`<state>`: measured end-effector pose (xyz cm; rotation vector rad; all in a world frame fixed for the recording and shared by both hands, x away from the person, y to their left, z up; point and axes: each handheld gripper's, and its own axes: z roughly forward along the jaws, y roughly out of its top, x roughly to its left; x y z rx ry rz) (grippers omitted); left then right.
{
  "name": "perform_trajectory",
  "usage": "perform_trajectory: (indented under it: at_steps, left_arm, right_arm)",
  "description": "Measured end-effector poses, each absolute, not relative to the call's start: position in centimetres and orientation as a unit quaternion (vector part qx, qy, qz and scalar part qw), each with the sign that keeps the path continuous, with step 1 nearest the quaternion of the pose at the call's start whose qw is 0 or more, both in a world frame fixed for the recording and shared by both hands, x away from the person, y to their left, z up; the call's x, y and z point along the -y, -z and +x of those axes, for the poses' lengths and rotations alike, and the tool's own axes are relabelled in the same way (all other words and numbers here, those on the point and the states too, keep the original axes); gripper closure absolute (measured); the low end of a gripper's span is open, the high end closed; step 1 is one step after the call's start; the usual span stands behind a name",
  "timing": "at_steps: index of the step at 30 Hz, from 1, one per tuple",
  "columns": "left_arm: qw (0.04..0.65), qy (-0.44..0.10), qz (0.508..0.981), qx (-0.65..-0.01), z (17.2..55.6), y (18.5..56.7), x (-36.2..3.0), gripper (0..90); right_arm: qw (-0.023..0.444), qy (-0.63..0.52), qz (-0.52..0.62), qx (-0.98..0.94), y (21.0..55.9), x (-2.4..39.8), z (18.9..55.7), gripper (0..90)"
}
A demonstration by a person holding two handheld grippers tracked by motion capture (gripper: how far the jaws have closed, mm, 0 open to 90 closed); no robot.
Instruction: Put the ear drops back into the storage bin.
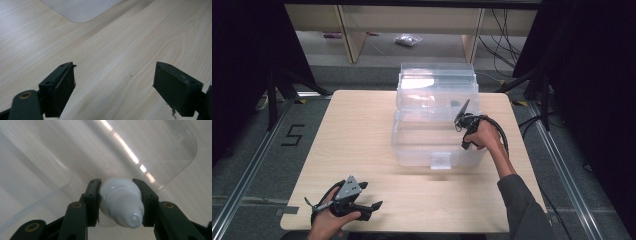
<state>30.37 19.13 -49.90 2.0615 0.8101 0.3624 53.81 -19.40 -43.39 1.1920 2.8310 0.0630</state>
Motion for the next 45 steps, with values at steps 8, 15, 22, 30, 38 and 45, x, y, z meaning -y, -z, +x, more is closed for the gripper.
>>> perform_trajectory:
  at_steps: [8,15,22,30,38,45]
  left_arm:
    - [0.432,-0.147,0.829,-0.324,30.4,49.9,-19.2,16.8]
    - [0.434,-0.145,0.828,-0.325,30.4,49.9,-19.1,16.8]
    - [0.426,-0.147,0.834,-0.319,30.4,49.8,-19.2,16.8]
    - [0.424,-0.147,0.835,-0.319,30.4,49.8,-19.2,16.8]
    - [0.425,-0.147,0.834,-0.320,30.4,49.9,-19.2,16.8]
    - [0.425,-0.150,0.834,-0.319,30.4,49.9,-19.2,16.8]
  right_arm:
    - [0.036,-0.019,0.389,-0.920,43.7,19.6,54.0,59.9]
    - [0.043,-0.023,0.377,-0.925,43.5,19.8,53.9,59.7]
    - [0.048,-0.042,0.374,-0.925,42.7,20.3,53.7,56.1]
    - [0.070,-0.071,0.387,-0.917,41.4,20.3,53.0,43.5]
    - [0.083,-0.092,0.382,-0.916,40.3,20.7,52.4,38.3]
    - [0.089,-0.117,0.388,-0.910,39.0,20.7,51.4,35.5]
